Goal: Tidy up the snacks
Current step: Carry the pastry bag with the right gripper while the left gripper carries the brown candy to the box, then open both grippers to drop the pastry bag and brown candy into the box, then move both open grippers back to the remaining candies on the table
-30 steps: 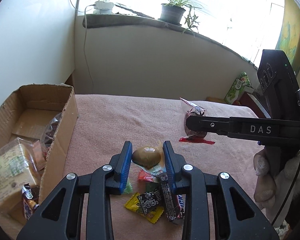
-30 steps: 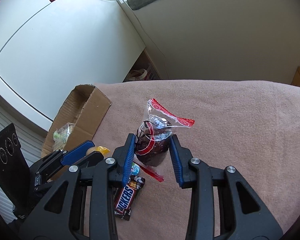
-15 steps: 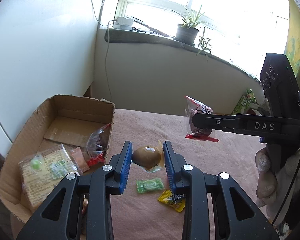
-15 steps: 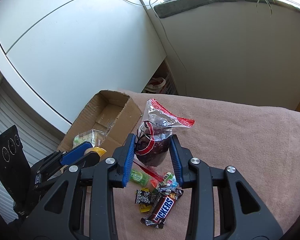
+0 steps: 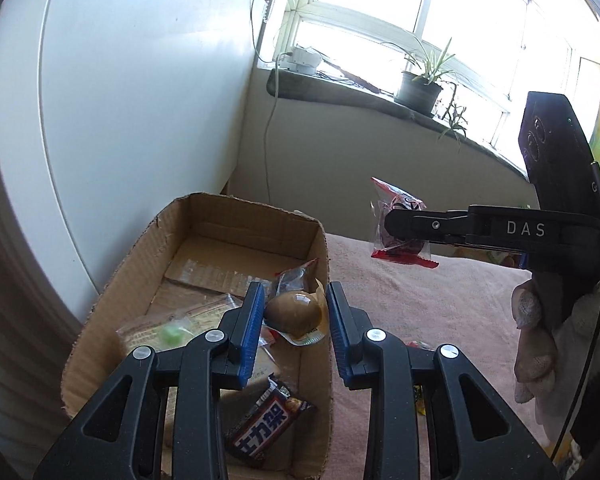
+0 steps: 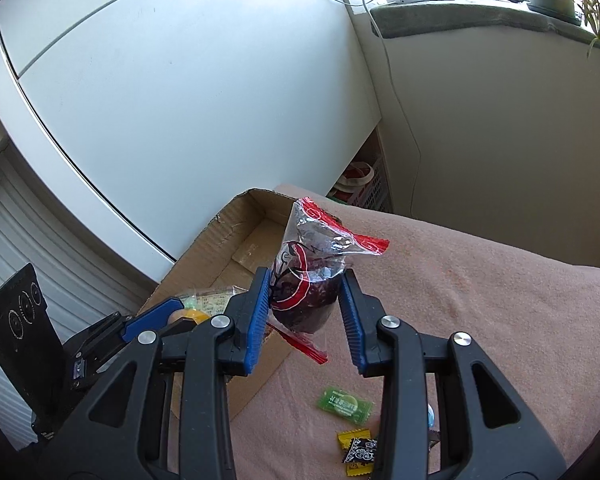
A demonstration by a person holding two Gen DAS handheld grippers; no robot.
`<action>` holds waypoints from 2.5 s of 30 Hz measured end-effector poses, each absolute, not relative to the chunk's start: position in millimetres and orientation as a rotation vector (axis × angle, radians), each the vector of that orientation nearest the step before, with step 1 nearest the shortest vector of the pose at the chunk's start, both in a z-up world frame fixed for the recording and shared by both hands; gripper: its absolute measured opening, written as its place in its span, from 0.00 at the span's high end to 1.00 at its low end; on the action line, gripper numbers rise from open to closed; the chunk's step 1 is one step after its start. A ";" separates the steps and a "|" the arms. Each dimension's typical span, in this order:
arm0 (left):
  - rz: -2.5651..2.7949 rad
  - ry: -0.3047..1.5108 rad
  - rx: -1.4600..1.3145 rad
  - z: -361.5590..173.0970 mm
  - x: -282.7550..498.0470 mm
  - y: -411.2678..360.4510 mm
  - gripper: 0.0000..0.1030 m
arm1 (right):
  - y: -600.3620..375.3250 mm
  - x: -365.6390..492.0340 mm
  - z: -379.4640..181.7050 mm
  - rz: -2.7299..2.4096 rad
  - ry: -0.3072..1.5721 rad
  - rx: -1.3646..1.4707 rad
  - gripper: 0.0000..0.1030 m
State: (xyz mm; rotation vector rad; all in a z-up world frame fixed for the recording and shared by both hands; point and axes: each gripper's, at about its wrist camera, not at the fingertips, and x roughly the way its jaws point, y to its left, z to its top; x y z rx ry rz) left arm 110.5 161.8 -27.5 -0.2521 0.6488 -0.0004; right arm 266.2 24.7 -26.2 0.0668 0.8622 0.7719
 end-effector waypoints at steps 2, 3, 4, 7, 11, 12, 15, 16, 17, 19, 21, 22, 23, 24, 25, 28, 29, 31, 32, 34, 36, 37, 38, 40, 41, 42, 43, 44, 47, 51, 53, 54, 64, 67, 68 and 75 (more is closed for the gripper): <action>0.009 0.649 -0.257 -29.3 108.8 169.0 0.71 | 35.3 269.4 -27.6 0.781 0.868 0.060 0.65; 0.014 0.649 -0.262 -29.9 107.6 172.4 0.71 | 41.2 270.9 -28.5 0.786 0.872 0.057 0.65; 0.018 0.650 -0.265 -30.6 107.4 175.5 0.71 | 46.4 272.4 -29.3 0.792 0.876 0.055 0.65; 0.027 0.651 -0.265 -32.9 106.2 182.3 0.71 | 61.7 275.2 -32.7 0.803 0.885 0.043 0.65; 0.037 0.651 -0.261 -35.5 104.3 189.1 0.71 | 80.5 277.1 -39.1 0.822 0.900 0.029 0.65; 0.037 0.651 -0.263 -36.0 103.7 190.6 0.71 | 84.8 277.4 -40.4 0.827 0.904 0.023 0.65; 0.041 0.652 -0.263 -37.8 102.2 194.2 0.71 | 97.3 276.9 -43.5 0.838 0.913 0.006 0.65; 0.041 0.652 -0.265 -38.1 101.4 195.1 0.71 | 100.6 276.8 -44.4 0.841 0.916 0.003 0.65; 0.041 0.653 -0.264 -38.3 101.1 195.9 0.71 | 103.5 276.7 -44.7 0.842 0.918 0.000 0.65; 0.043 0.654 -0.263 -39.0 100.3 197.2 0.71 | 108.9 276.5 -46.1 0.849 0.924 -0.003 0.65; 0.044 0.656 -0.269 -39.4 100.2 199.5 0.71 | 113.2 276.6 -48.1 0.851 0.930 -0.010 0.65; 0.046 0.657 -0.272 -39.8 100.0 200.3 0.71 | 115.0 276.7 -49.2 0.850 0.932 -0.013 0.65; 0.045 0.659 -0.272 -40.2 99.9 200.9 0.71 | 116.6 276.8 -50.2 0.850 0.935 -0.016 0.65; 0.046 0.660 -0.272 -40.4 99.5 201.2 0.71 | 117.5 277.3 -51.0 0.851 0.938 -0.016 0.65; 0.047 0.659 -0.273 -40.3 98.9 201.0 0.71 | 118.4 277.4 -51.9 0.852 0.941 -0.016 0.65; 0.044 0.661 -0.276 -40.1 99.5 201.4 0.70 | 120.8 278.6 -53.5 0.853 0.947 -0.015 0.65; 0.043 0.660 -0.276 -40.0 99.5 201.3 0.70 | 121.6 278.8 -54.2 0.853 0.950 -0.015 0.65; 0.041 0.659 -0.274 -39.9 99.5 200.3 0.69 | 124.1 279.2 -55.9 0.850 0.951 -0.014 0.65; 0.040 0.659 -0.273 -40.0 99.6 200.1 0.68 | 124.0 279.1 -56.1 0.850 0.952 -0.016 0.65; 0.036 0.659 -0.270 -40.8 100.4 200.4 0.67 | 123.4 279.3 -56.4 0.848 0.953 -0.019 0.64; 0.036 0.661 -0.267 -41.4 100.6 200.1 0.66 | 123.6 279.5 -56.9 0.841 0.952 -0.021 0.60; 0.036 0.662 -0.266 -41.4 100.7 200.1 0.64 | 123.0 279.9 -56.6 0.838 0.951 -0.019 0.49; 0.037 0.664 -0.265 -41.4 100.9 200.3 0.59 | 122.3 280.1 -56.3 0.836 0.948 -0.016 0.41; 0.039 0.656 -0.270 -40.8 99.9 200.9 0.43 | 119.3 279.9 -53.7 0.833 0.933 -0.005 0.26; 0.041 0.654 -0.271 -40.3 99.6 201.3 0.41 | 118.6 279.4 -52.4 0.834 0.927 -0.005 0.25; 0.041 0.655 -0.271 -40.0 99.4 201.3 0.37 | 117.6 278.5 -51.2 0.833 0.924 -0.009 0.25; 0.044 0.658 -0.269 -39.7 99.5 201.0 0.33 | 117.7 277.9 -50.4 0.832 0.921 -0.016 0.24; 0.051 0.660 -0.264 -39.3 99.4 200.4 0.31 | 117.6 277.4 -49.8 0.827 0.919 -0.022 0.23; 0.056 0.660 -0.258 -38.4 98.2 199.4 0.30 | 114.9 276.2 -47.6 0.819 0.907 -0.019 0.15; 0.064 0.666 -0.256 -37.2 97.2 198.4 0.30 | 110.4 275.3 -44.3 0.807 0.897 -0.006 0.12; 0.068 0.664 -0.255 -35.7 95.9 197.4 0.30 | 108.4 274.5 -42.9 0.804 0.894 -0.006 0.12; 0.069 0.664 -0.255 -34.9 95.4 196.8 0.30 | 106.8 273.6 -41.7 0.803 0.891 -0.007 0.12; 0.077 0.660 -0.242 -26.9 88.6 186.5 0.30 | 91.7 258.6 -29.7 0.796 0.858 -0.032 0.12; 0.078 0.654 -0.230 -23.2 85.0 180.3 0.30 | 82.8 251.5 -24.4 0.792 0.841 -0.039 0.12; 0.076 0.652 -0.228 -21.9 83.7 178.2 0.30 | 79.6 248.8 -22.8 0.790 0.834 -0.044 0.12; 0.059 0.644 -0.216 -16.6 75.5 159.7 0.30 | 43.4 231.9 -15.7 0.775 0.799 -0.043 0.12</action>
